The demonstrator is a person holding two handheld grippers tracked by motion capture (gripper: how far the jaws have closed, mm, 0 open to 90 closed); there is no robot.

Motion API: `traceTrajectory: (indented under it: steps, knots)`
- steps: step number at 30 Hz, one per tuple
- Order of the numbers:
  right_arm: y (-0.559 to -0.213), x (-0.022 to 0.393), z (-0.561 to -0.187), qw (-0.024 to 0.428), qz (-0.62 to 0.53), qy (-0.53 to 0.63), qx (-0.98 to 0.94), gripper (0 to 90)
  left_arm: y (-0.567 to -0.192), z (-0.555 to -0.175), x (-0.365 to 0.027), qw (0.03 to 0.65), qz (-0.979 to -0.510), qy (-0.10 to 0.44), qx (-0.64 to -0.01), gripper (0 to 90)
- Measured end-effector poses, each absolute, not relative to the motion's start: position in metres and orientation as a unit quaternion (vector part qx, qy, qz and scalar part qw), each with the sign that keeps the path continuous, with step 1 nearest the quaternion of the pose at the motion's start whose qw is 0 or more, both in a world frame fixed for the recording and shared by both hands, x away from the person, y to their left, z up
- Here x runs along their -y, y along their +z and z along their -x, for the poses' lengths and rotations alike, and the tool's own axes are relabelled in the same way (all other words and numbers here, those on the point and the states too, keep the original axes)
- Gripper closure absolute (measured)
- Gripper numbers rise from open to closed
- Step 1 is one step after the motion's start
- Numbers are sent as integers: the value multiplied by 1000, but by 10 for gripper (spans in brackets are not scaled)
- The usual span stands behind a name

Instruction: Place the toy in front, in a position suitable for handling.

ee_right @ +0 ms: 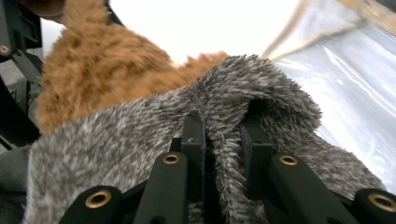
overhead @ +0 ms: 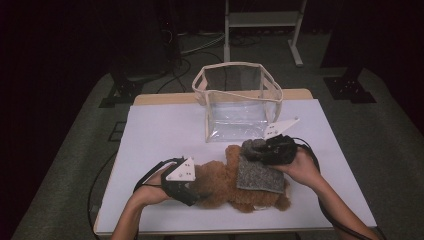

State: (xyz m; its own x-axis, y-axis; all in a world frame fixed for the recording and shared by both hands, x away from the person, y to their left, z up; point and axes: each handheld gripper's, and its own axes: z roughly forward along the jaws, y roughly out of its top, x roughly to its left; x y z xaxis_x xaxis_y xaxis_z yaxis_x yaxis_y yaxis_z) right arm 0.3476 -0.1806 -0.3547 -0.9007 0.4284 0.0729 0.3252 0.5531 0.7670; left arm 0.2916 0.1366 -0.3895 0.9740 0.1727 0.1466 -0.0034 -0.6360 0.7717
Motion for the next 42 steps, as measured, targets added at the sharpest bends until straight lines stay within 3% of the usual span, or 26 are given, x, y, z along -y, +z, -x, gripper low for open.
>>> traceTrajectory:
  steps: [9,19,25,34,42]
  knots:
    - [-353,209,-342,61,-235,427,-871,746,-389,-292,-134,421,-900,106,-43,264]
    - [-324,158,-334,55,-170,455,-872,744,-388,-288,-126,414,-902,114,-31,265]
    - [-337,127,-346,70,-150,404,-900,743,-389,-288,-128,418,-901,111,-32,264]
    - [-354,172,-351,59,-211,416,-882,743,-389,-289,-127,420,-900,112,-31,263]
    - [-334,168,-334,64,-185,436,-878,743,-389,-288,-126,418,-901,113,-31,264]
